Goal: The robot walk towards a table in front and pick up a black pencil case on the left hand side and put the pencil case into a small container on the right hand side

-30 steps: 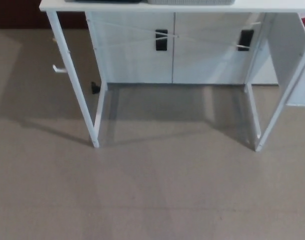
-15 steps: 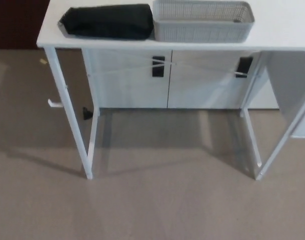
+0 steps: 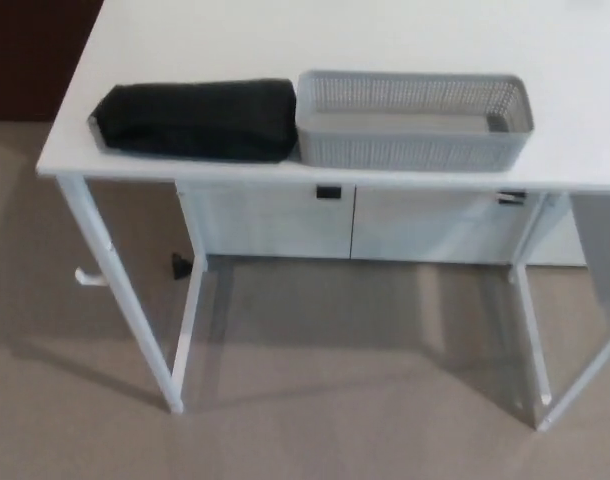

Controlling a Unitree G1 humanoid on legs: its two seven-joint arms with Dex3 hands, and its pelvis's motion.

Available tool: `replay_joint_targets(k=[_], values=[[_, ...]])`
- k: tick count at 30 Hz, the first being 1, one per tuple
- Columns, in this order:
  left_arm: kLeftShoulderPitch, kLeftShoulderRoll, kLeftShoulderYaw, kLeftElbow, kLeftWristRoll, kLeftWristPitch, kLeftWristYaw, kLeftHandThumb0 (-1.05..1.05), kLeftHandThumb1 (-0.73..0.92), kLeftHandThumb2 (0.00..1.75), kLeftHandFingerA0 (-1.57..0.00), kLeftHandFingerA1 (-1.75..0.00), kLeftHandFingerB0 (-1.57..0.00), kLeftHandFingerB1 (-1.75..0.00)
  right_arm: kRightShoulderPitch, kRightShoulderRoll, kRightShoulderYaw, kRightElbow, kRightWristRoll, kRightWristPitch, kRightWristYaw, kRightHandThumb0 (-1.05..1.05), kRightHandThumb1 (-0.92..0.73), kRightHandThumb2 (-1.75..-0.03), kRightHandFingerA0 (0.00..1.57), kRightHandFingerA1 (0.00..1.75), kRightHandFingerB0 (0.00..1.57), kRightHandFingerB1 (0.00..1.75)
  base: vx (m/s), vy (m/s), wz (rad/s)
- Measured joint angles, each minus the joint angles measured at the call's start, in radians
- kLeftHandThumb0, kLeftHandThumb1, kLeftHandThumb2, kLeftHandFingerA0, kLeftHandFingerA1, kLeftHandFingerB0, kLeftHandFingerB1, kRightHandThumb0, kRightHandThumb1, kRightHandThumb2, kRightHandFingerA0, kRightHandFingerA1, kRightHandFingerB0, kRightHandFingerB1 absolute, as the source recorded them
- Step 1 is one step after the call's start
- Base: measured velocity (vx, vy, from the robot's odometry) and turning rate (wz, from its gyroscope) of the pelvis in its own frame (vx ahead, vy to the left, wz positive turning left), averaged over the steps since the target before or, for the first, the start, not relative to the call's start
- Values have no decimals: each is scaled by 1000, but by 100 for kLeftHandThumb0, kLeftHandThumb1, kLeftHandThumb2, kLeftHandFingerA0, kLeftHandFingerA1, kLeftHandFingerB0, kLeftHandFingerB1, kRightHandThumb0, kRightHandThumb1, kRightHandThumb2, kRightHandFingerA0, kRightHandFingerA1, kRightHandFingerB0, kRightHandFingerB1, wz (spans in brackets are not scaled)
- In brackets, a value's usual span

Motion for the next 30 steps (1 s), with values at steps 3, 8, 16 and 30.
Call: replay_joint_targets(k=[3, 8, 16, 30], values=[[14, 3, -3, 11, 1, -1, 0, -42, 49, 56, -46, -44, -31, -33, -3, 6, 1, 20, 0, -7, 2, -32, -41, -88, 42, 64, 15, 51, 287, 27, -7], [20, 4, -10, 21, 1, -1, -1, -50, 39, 68, -41, -50, -27, -42, 1, 8, 0, 56, 0, -25, 4, -38, -60, -57, 50, 54, 26, 40, 335, 159, -23], [-17, 21, -12, 19, 1, -9, 0, -40, 47, 55, -45, -42, -31, -33, -22, 13, 3, 87, -2, -46, 6, -38, -59, -57, 48, 52, 26, 40, 349, 170, -21], [-27, 16, -11, 0, 0, -12, 2, -38, 48, 55, -48, -43, -31, -33, -12, 10, -4, -28, 5, -37, 27, -35, -60, -57, 50, 51, 27, 39, 192, -61, 5]])
